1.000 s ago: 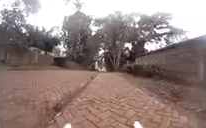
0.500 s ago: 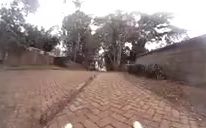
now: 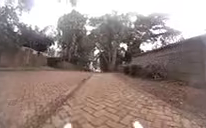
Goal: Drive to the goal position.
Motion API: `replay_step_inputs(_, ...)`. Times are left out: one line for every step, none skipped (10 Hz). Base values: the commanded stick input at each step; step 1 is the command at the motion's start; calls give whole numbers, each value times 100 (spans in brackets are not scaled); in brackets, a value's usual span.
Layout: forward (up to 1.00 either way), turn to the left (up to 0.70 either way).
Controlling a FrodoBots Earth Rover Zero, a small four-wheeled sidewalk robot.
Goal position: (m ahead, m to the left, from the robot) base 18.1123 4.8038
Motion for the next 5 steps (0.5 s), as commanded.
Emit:
replay_step_inputs(70,0)
replay_step_inputs(70,6)
replay_step_inputs(70,3)
replay_step_inputs(70,-35)
replay_step_inputs(70,-29)
